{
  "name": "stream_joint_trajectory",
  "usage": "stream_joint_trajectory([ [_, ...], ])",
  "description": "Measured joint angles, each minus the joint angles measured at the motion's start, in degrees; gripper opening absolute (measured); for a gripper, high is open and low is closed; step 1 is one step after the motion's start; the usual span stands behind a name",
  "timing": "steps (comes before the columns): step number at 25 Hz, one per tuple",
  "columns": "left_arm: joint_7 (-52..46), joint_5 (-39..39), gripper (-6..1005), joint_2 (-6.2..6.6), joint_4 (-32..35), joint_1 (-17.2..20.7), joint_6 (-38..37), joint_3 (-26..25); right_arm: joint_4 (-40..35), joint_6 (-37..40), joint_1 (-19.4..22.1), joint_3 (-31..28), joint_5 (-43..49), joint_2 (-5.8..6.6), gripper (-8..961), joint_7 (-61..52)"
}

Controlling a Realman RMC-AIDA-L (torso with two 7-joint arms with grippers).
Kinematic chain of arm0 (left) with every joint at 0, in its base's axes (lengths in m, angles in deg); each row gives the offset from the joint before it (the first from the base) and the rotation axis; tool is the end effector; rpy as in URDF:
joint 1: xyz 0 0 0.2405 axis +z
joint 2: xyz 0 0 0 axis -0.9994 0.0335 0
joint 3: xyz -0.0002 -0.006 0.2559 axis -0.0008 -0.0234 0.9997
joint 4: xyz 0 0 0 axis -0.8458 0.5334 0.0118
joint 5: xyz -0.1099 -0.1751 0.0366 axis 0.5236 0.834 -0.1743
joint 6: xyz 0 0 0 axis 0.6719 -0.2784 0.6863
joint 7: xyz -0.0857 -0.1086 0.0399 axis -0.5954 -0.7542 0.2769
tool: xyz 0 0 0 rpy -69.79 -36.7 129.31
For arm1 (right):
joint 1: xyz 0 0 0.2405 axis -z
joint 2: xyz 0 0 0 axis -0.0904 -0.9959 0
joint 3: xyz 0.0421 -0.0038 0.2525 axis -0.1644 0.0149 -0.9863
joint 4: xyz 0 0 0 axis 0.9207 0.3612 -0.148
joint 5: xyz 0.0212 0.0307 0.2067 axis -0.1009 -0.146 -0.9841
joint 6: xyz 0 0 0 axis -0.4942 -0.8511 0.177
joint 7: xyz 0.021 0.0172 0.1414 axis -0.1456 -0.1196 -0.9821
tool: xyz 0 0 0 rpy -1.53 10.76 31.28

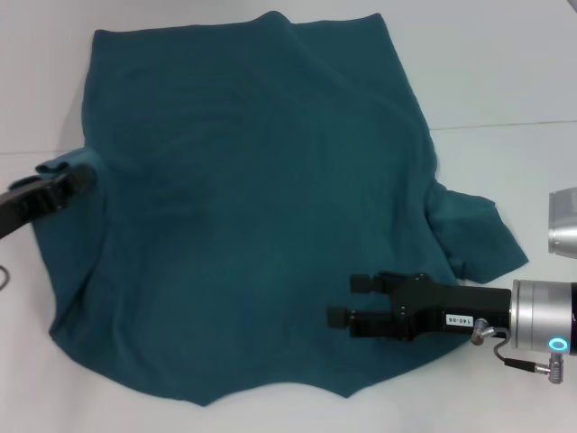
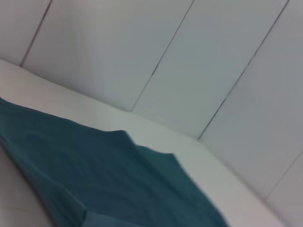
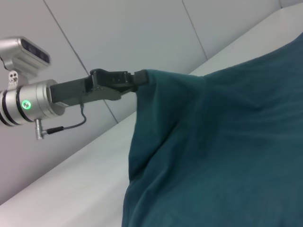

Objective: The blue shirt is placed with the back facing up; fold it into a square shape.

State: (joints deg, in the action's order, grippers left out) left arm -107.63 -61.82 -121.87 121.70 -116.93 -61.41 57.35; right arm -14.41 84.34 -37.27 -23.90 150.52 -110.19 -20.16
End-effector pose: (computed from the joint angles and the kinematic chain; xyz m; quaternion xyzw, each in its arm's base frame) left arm -0.2931 0.3700 0.0429 -0.7574 -0.4506 -0.3548 0.3120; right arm 0.2706 0.3234 -0.0446 -0.9020 0.3281 0.2592 0.1076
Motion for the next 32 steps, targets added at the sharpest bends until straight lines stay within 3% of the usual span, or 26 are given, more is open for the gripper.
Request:
stream_joint_trajectory([
  [5,2.22,4.80,16,0.12,-5.96,-0.34,1.80,-0.43,-0.01,-0.01,0.43,0.00,0.01,0.00,924,0.15],
  [10,3.23,4.59,183,-0.25,-6.30,0.08,2.05,0.62,-0.01,-0.01,0.58,0.03,0.01,0.00,924,0.15],
  [13,3.72,4.51,333,-0.49,-6.44,0.18,2.06,1.02,-0.01,0.01,0.51,0.10,0.01,0.00,924,0.14],
  [21,9.78,5.17,633,-0.60,-6.33,1.65,4.15,-1.31,0.04,0.02,0.54,0.15,0.00,0.00,924,-0.27],
  [29,16.06,4.52,867,-0.70,-7.99,2.60,6.72,-0.68,0.46,0.22,-0.18,-0.06,0.00,0.00,923,-1.26],
  [32,16.30,4.47,907,-0.68,-7.66,3.54,5.86,-0.66,0.12,0.31,-0.25,-0.35,-0.17,0.07,923,-1.86],
])
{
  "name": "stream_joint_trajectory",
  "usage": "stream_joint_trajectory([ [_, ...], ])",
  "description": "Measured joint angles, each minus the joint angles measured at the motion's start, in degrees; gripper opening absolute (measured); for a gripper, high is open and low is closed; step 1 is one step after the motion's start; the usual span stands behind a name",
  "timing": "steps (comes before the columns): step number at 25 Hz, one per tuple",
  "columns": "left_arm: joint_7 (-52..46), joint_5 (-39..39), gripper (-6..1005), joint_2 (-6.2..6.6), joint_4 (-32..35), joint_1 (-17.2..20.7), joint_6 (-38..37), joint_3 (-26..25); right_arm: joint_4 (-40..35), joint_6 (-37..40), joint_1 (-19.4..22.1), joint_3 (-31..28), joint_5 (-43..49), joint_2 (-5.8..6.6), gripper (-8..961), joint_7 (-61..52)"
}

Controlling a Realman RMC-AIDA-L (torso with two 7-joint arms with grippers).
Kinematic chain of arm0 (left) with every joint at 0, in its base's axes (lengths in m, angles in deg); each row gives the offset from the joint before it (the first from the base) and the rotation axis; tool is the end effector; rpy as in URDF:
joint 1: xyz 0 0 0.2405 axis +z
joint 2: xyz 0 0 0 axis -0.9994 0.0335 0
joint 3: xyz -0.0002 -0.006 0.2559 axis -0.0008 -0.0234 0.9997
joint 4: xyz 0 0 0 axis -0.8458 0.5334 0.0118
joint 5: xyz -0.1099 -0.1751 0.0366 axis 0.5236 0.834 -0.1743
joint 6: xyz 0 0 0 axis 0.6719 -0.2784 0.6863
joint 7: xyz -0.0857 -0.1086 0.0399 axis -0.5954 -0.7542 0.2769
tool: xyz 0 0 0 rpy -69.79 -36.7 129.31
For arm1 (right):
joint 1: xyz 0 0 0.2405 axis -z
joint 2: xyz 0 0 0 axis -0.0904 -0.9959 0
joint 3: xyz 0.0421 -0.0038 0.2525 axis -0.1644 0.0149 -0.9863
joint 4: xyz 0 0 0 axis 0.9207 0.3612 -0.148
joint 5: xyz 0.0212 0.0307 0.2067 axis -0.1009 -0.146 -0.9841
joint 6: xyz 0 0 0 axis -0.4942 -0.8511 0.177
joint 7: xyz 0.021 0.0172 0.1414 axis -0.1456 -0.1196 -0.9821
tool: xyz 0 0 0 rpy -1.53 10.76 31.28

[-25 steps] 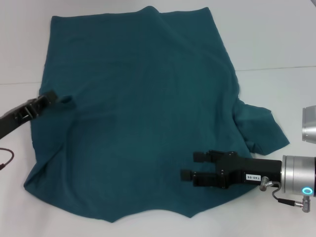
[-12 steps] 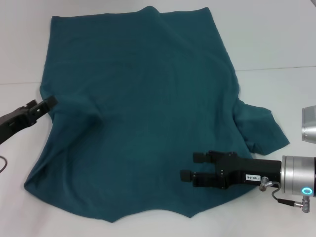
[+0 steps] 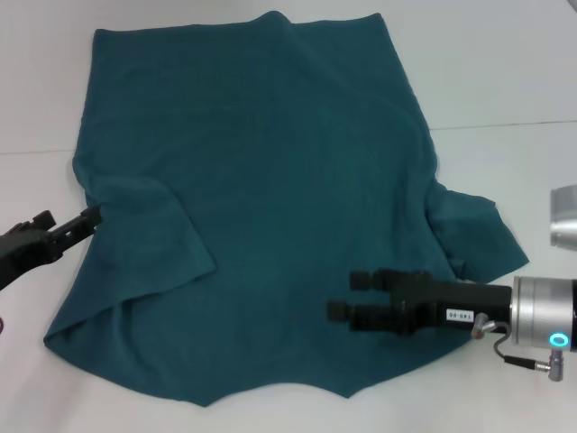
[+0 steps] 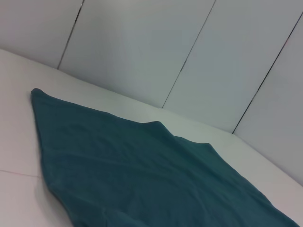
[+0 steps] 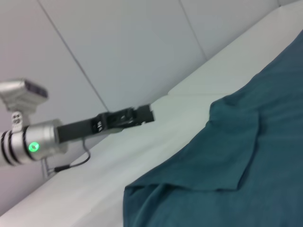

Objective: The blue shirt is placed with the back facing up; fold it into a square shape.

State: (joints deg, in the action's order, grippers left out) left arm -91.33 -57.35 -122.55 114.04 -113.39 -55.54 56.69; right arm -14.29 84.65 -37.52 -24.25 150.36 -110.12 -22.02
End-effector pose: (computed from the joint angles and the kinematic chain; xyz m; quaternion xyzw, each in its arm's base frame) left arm -0.3298 0.3477 0.0185 -0.7532 -0.4346 -0.3209 0.3752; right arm 0.2690 0.3246 -0.0436 -0.8958 0.3416 0.2652 0.1028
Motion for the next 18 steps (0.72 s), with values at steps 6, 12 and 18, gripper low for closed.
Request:
stream_joint_trajectory([
  [6,-0.40,-0.32,947,0.42,3.02,3.02,-5.99,0.02,-0.27,0.19,0.73,-2.37,-1.61,1.16,923,-0.78],
  [12,1.76,-2.95,946,0.63,6.26,4.99,-14.94,-0.10,-4.35,0.86,2.49,-2.96,-1.72,3.13,923,-6.72],
  [18,7.83,-6.50,946,0.50,6.54,5.41,-22.21,0.60,-9.03,1.20,4.56,-2.98,-1.37,5.65,923,-14.37],
])
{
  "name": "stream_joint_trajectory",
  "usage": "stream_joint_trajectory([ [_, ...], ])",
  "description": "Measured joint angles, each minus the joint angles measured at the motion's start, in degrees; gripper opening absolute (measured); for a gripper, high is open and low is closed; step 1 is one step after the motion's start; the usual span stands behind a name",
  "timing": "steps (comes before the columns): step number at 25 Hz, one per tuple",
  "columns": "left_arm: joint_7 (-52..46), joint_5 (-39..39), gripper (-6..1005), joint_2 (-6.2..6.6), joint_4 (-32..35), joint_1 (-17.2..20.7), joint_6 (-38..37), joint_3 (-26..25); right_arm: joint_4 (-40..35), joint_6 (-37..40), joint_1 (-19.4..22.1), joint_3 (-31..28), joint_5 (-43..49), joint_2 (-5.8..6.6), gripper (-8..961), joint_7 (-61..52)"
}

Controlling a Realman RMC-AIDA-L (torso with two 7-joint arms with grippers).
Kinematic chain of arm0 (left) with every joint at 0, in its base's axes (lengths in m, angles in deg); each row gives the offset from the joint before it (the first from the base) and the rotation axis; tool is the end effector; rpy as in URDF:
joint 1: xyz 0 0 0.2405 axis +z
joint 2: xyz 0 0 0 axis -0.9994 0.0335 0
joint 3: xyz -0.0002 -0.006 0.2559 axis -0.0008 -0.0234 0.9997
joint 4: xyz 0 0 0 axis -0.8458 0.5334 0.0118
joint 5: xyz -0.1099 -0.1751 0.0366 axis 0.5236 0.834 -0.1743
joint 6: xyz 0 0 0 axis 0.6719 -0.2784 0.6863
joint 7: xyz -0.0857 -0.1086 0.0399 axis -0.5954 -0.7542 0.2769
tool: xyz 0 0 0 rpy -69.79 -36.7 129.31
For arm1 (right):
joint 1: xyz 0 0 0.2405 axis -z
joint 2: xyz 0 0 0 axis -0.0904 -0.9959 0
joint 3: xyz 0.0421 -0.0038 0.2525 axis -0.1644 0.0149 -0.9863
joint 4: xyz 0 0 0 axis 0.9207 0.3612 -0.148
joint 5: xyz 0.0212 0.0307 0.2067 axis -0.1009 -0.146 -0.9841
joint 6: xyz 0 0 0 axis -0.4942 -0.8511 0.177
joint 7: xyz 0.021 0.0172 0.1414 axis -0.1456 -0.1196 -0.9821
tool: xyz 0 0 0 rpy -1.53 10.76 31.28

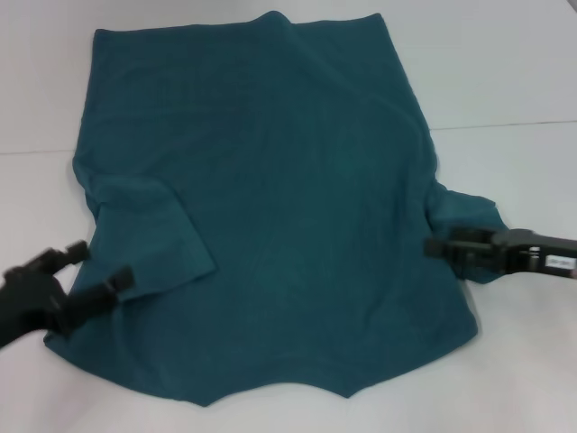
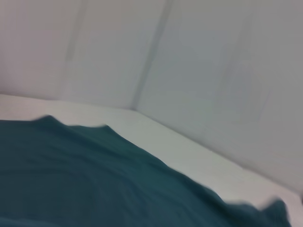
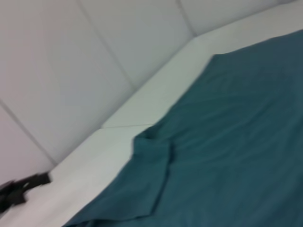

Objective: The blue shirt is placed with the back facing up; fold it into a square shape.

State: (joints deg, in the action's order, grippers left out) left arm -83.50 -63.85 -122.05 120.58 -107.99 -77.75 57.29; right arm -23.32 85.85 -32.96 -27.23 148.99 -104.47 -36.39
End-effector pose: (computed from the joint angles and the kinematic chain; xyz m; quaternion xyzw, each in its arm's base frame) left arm -0.3145 0.2968 0.0244 -0.8543 -0.3063 -0.3128 0.2801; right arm 0.3063 0.3377 0.0355 -0.8490 0.4196 0.2678 0.1774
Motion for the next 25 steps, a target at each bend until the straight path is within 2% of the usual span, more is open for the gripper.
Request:
stream_joint_trajectory([
  [6,5.91,-5.25,945,-0.43,0.15,-0.19,-1.69,4.43,-2.35,1.25,1.50,-0.22,0.28,3.15,923,-8.07],
  [11,7.51,-6.84,936,-0.51,0.57,-0.37,-1.94,6.65,-5.45,1.02,2.82,-1.03,2.05,4.49,923,-14.97],
  [17,7.82,-7.00,934,-0.54,0.91,-1.03,-2.34,7.52,-6.77,-4.07,2.67,-5.07,7.75,4.75,923,-20.63],
  [25,7.49,-7.14,934,-0.54,0.94,-1.64,-2.39,9.07,-6.33,-11.79,1.39,-4.63,10.62,3.41,922,-21.04],
])
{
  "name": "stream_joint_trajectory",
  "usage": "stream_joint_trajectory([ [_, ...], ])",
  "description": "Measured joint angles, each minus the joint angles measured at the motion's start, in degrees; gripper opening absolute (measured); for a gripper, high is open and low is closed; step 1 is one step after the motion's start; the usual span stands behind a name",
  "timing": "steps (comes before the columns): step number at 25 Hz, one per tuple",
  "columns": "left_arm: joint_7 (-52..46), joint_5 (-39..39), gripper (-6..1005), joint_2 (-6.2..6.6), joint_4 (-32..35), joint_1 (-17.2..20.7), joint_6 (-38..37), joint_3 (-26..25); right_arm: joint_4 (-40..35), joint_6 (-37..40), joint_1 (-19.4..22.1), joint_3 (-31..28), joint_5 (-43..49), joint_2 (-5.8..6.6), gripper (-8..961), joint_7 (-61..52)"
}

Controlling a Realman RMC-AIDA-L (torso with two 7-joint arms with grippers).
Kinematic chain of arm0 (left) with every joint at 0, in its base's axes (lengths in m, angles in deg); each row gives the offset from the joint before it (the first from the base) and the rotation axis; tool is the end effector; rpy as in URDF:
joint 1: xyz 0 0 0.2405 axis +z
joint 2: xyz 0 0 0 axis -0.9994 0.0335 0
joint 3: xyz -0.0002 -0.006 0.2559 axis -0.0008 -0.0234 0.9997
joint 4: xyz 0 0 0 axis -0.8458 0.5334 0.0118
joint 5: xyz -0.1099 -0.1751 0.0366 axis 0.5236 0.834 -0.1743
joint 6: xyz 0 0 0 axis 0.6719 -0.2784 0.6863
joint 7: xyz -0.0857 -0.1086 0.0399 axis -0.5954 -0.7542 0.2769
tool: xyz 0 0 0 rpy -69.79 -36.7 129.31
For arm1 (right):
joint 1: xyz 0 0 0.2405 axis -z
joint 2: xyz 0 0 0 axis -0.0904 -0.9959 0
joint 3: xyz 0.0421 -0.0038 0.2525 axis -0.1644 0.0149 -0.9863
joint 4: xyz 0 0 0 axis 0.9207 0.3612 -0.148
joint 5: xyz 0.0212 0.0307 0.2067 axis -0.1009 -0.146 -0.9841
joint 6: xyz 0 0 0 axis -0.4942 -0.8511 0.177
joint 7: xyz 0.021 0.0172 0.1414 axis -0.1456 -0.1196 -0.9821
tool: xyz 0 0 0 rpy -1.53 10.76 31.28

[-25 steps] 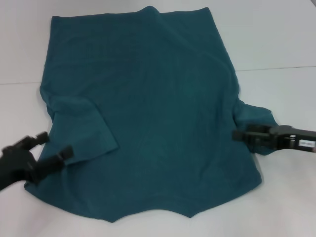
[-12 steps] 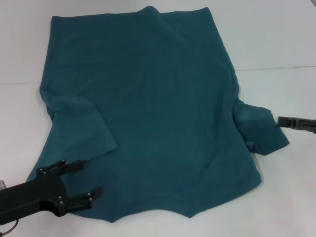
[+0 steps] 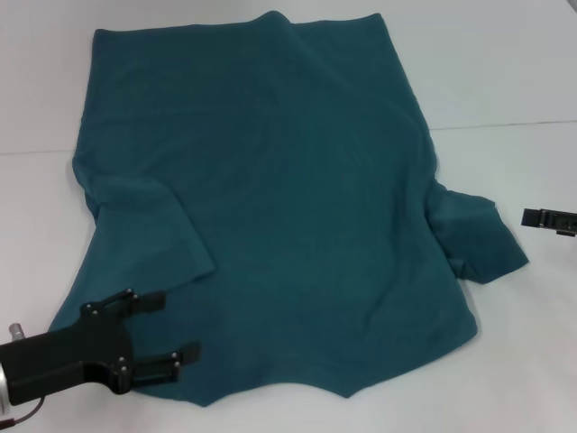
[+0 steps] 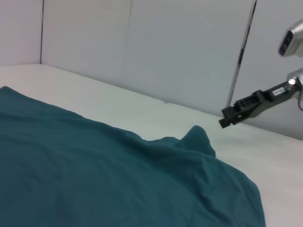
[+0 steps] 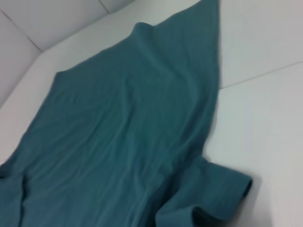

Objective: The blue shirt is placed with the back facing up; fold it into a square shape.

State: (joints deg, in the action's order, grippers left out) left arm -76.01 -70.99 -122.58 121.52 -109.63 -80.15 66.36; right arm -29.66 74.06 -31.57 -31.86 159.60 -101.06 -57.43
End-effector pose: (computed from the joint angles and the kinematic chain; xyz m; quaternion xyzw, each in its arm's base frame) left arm -0.2934 0.2908 -0.0106 -0.9317 -0.2028 -0.2355 0.1883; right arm 0.3594 0.3522 0.0941 -0.7439 0.5612 0.2048 0.2995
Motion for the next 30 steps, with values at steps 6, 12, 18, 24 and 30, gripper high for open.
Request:
stream_joint_trajectory([
  [6,0.00,-0.07,934,0.08,0.01,-0.32,0.10,0.18,0.06,-3.12,-1.40,0.11,0.30,-1.54,922,1.17],
  [12,-0.21,-0.68,934,0.18,0.00,-0.69,0.26,0.18,0.37,-7.00,-2.59,2.74,0.48,-3.23,922,1.41],
  [18,-0.43,-0.96,934,0.18,0.01,-0.90,0.43,0.17,1.95,-10.40,-3.84,5.81,1.00,-4.39,922,1.45],
  [24,-0.76,-1.15,934,0.25,0.01,-1.04,0.43,0.17,2.34,-12.53,-4.09,7.31,1.03,-4.81,872,1.45],
  [30,-0.79,-1.21,934,0.26,0.03,-1.05,0.54,0.17,2.54,-12.89,-3.95,6.86,1.03,-4.64,721,0.81],
])
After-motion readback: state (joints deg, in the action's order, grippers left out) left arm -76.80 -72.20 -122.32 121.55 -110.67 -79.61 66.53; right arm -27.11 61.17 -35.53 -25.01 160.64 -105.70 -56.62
